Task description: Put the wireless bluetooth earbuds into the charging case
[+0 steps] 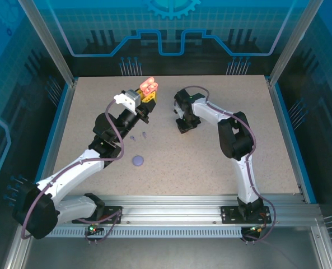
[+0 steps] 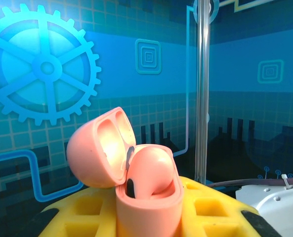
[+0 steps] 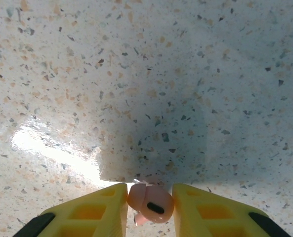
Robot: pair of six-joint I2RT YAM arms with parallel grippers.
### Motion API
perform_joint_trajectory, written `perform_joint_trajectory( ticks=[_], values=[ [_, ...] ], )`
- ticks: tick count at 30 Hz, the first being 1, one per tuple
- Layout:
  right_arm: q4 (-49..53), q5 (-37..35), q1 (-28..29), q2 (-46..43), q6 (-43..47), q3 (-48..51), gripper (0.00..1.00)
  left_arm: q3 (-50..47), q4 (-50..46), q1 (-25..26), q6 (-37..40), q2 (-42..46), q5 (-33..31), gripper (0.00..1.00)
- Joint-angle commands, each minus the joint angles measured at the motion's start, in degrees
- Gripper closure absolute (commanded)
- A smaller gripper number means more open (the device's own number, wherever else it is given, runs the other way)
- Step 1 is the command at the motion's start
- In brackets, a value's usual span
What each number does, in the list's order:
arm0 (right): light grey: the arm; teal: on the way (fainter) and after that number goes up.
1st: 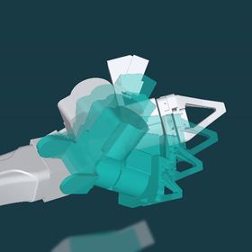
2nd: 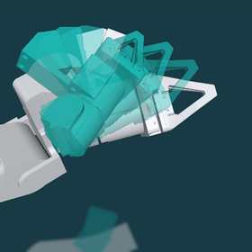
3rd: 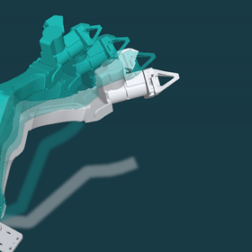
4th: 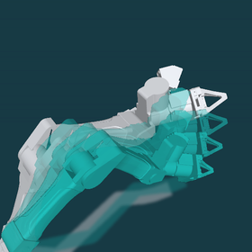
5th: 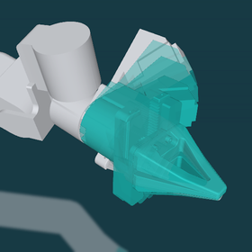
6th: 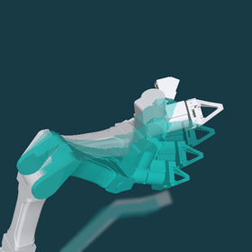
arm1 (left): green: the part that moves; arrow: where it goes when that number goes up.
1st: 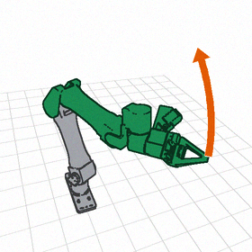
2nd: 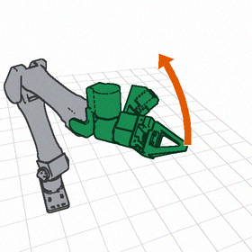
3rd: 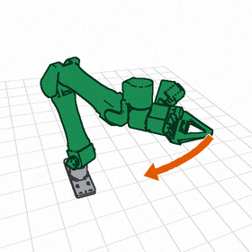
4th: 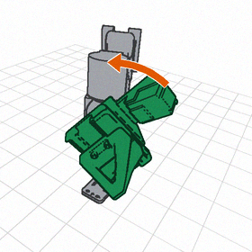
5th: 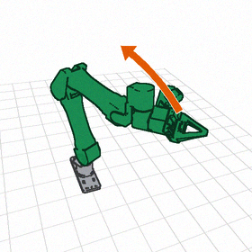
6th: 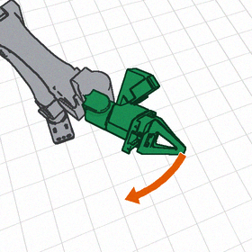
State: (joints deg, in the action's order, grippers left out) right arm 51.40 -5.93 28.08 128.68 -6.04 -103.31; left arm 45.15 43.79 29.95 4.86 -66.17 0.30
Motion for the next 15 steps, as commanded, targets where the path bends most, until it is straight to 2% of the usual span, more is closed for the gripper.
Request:
perform_joint_trajectory(
  ticks=[1,6,12,15],
  values=[
    [1.5,-1.2,0.0,-0.6,-2.1,0.7,0.69,1.3,1.3,0.3,-0.5,-0.3,1.1,1.00],
    [2.1,-1.9,0.3,0.4,-5.1,0.6,0.67,1.3,1.3,0.4,-0.5,-0.2,1.2,1.00],
    [1.0,-1.2,0.8,0.3,-7.6,1.2,0.58,1.2,1.4,0.3,-0.6,-0.2,1.1,1.00],
    [1.1,-1.2,1.1,0.8,-7.7,0.5,0.57,1.1,1.5,0.3,-0.6,-0.1,1.2,1.00]
  ],
)
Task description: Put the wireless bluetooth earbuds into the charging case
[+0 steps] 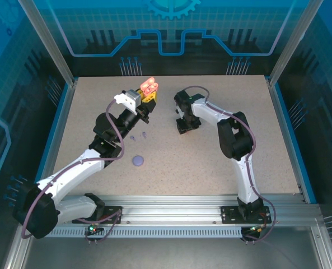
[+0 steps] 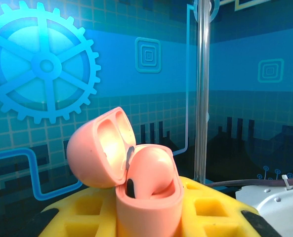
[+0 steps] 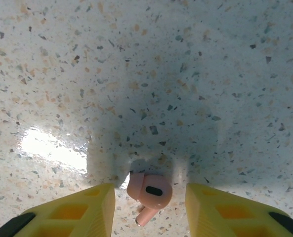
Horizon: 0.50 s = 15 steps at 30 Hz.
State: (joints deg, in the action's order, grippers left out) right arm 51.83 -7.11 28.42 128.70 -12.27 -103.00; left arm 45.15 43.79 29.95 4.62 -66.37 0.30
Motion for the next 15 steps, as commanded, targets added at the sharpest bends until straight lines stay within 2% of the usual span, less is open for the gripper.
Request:
perform_joint_trajectory(
  ticks=[1,15],
  values=[
    [0.8,0.0,0.7,0.9,-1.5,0.0,0.57,1.1,1.5,0.4,-0.3,0.1,1.1,1.00],
    [1.2,-2.5,0.4,2.2,-2.5,-1.3,0.60,1.2,1.5,0.3,-0.3,-0.2,1.0,1.00]
  ],
)
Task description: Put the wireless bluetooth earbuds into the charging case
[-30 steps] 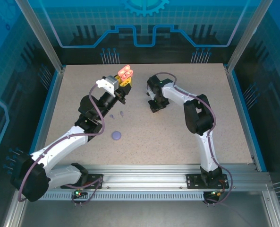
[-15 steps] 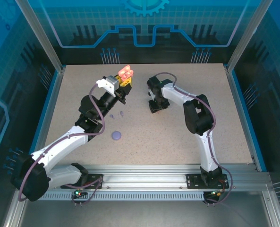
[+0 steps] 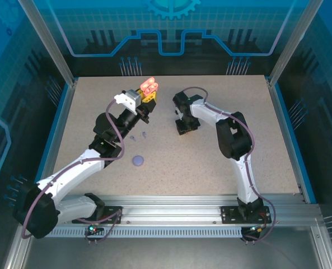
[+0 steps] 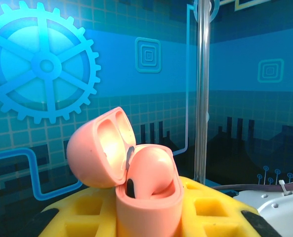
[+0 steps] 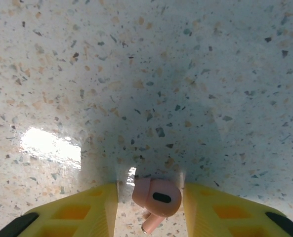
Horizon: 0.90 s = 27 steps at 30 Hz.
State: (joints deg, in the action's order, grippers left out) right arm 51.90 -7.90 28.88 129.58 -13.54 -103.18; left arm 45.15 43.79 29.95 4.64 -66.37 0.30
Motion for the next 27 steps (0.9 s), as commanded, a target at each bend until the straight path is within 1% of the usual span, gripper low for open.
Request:
perform_joint_trajectory(
  ticks=[1,9,13,22,27],
  values=[
    [1.0,-1.9,-0.1,1.3,-1.5,-1.2,0.60,1.2,1.6,0.3,-0.3,-0.2,1.1,1.00],
    [0.5,0.5,-1.2,1.3,-4.7,-1.9,0.61,1.3,1.7,0.3,-0.4,-0.7,1.2,1.00],
    [0.6,0.4,-1.4,1.7,-6.4,-1.9,0.61,1.2,1.7,0.4,-0.4,-0.7,1.1,1.00],
    [0.7,0.2,-1.6,2.0,-6.2,-2.2,0.63,1.1,1.7,0.3,0.0,-0.7,1.1,1.00],
    [1.0,0.3,-1.4,2.0,-6.1,-2.6,0.67,1.3,1.7,0.3,-0.2,-0.6,1.2,1.00]
  ],
)
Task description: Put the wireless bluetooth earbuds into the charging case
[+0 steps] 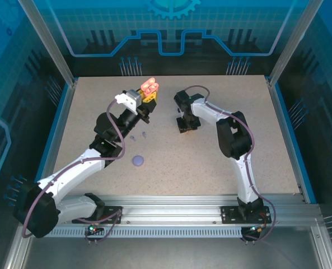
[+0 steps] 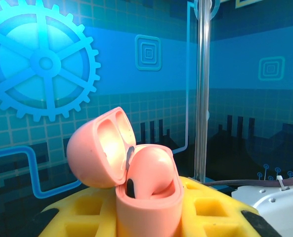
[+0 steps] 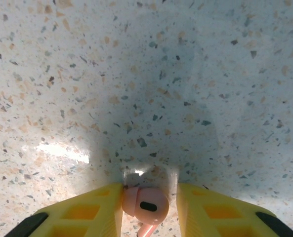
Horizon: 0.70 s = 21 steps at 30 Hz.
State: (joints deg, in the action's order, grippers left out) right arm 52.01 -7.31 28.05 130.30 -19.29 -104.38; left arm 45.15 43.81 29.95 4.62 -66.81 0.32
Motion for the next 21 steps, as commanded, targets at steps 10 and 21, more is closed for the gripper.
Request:
perform_joint_trajectory(
  ticks=[10,21],
  values=[
    [0.5,-0.6,0.4,0.0,-0.4,-0.6,0.76,1.3,1.6,0.4,-0.2,-0.2,1.2,1.00],
    [-3.3,-1.5,0.7,-6.8,-0.6,5.6,0.77,1.4,1.6,0.3,-0.5,-0.2,1.4,1.00]
  ],
)
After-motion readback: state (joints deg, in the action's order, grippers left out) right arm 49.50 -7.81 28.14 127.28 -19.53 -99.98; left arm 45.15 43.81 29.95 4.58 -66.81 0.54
